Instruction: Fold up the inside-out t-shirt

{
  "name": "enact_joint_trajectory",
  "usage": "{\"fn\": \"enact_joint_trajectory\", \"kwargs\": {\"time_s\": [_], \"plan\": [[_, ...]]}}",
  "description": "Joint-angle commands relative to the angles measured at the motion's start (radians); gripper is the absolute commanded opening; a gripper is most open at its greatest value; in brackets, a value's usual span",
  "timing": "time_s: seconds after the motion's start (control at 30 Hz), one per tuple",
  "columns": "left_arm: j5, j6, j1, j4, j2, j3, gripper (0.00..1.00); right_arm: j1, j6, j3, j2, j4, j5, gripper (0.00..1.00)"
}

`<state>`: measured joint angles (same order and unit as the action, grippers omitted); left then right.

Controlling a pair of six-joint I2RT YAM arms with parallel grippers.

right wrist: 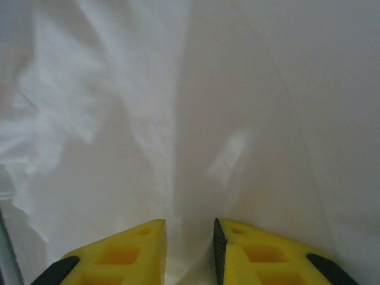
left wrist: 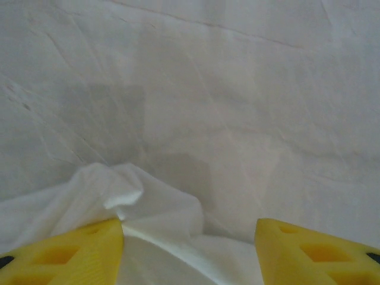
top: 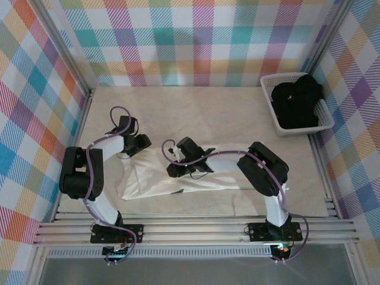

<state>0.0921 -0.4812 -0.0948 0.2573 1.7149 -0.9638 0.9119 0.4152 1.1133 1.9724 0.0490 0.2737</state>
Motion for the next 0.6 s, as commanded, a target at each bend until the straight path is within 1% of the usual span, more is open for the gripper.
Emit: {"fn": "enact_joint_trajectory", "kwargs": {"time_s": [0.0,0.13,0.23,0.33,0.43,0.47,0.5,0.53,0.57], "plan": [[-0.025,0.023,0.018,-0.030,0.047,-0.009,0.61,0.013,0.038,-0.060,-0.010,-0.055,0.005,0.25],[-0.038,0.041,0.023,-0.019,0.067,-0.051,0.63,0.021,0.030,-0.117,-0.053,-0.069,0.016,0.25],[-0.034,0.047,0.025,-0.003,0.039,-0.082,0.65,0.021,-0.018,-0.108,-0.111,-0.104,0.009,0.31],[-0.046,0.035,0.024,-0.010,-0.062,-0.060,0.69,0.021,-0.076,-0.095,-0.196,-0.134,-0.002,0.40],[-0.084,0.029,0.026,0.012,-0.189,0.001,0.81,0.019,-0.130,-0.109,-0.294,-0.172,-0.043,0.46],[-0.101,0.029,0.026,0.011,-0.236,0.032,0.86,0.018,-0.150,-0.116,-0.330,-0.201,-0.079,0.49],[-0.122,0.028,0.028,0.053,-0.277,0.067,0.91,0.015,-0.170,-0.125,-0.365,-0.233,-0.122,0.53],[-0.137,0.024,0.030,0.065,-0.321,0.100,0.95,0.008,-0.184,-0.135,-0.395,-0.258,-0.155,0.56],[-0.141,0.021,0.036,0.082,-0.359,0.134,0.97,-0.005,-0.195,-0.151,-0.429,-0.278,-0.184,0.59]]}}
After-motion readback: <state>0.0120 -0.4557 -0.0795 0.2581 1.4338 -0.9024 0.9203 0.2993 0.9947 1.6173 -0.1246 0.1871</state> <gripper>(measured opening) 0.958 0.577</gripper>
